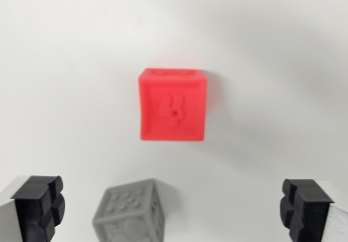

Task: Destack cube

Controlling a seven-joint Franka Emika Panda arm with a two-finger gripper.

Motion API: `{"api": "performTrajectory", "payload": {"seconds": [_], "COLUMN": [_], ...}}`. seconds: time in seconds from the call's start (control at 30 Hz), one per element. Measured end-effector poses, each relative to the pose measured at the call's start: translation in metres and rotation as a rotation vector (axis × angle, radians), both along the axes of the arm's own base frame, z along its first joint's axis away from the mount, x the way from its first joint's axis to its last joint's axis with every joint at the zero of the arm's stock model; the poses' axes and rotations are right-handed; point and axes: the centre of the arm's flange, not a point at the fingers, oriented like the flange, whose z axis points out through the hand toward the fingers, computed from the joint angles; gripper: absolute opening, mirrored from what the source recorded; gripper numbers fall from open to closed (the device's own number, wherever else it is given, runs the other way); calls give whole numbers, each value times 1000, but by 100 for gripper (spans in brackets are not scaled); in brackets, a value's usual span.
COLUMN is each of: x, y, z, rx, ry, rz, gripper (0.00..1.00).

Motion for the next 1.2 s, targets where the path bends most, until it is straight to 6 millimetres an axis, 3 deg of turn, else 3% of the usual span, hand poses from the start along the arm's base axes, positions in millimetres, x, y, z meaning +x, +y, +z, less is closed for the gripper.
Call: {"api": "performTrajectory", "payload": {"seconds": [0.67,1.2], "x": [0,1], "y": [0,0], "z": [80,123], "rx": [-1,-2], "ry": [0,0], "rz": [-1,-1], "gripper": [100,100]}}
